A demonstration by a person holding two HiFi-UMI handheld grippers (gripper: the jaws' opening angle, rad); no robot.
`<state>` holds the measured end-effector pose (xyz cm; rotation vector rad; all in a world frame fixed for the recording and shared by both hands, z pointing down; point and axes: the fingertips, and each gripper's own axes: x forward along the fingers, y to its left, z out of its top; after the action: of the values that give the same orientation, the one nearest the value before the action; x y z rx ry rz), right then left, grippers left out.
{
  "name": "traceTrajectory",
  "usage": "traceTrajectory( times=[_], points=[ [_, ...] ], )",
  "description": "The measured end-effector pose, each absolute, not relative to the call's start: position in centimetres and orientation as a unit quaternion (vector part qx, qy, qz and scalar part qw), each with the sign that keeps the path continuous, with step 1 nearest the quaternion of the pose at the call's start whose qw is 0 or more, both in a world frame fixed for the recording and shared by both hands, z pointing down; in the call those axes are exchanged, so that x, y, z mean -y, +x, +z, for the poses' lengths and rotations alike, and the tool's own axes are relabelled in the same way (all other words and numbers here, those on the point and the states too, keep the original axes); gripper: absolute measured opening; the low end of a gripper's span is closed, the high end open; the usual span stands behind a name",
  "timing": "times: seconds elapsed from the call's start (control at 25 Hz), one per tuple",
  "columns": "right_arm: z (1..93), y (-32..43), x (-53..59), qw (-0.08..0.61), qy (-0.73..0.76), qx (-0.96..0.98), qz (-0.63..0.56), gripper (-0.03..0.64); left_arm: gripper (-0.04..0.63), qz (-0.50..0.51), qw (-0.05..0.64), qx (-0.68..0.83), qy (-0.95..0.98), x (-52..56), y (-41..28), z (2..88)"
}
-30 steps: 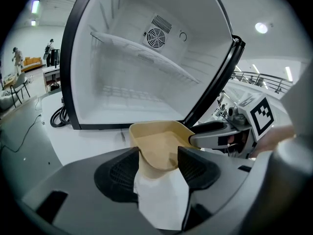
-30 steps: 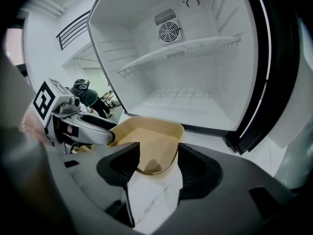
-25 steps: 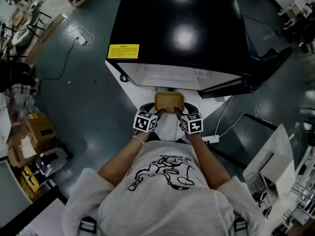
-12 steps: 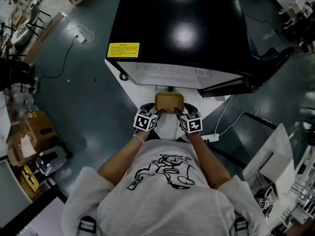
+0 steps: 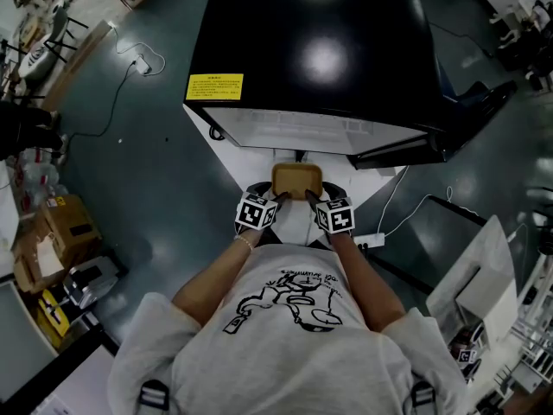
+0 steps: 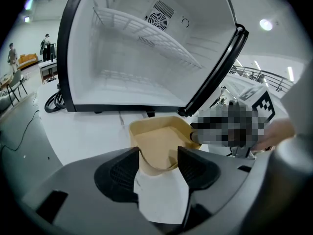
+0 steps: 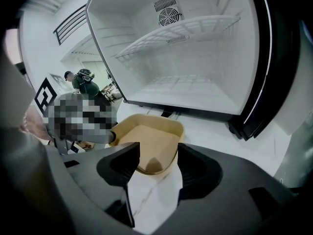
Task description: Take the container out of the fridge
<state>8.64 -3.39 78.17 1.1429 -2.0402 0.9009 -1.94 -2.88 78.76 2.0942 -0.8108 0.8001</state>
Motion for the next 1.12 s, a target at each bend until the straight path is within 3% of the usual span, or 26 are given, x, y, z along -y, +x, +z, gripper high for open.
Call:
traceTrajectory(
  times=[1.12],
  points=[
    [79.7, 8.9, 2.1, 0.318, 0.43, 0.763, 0.364, 0.235, 0.256, 0.322, 0.38, 0.316, 0.807, 2.3, -1.9, 80.2]
  ],
)
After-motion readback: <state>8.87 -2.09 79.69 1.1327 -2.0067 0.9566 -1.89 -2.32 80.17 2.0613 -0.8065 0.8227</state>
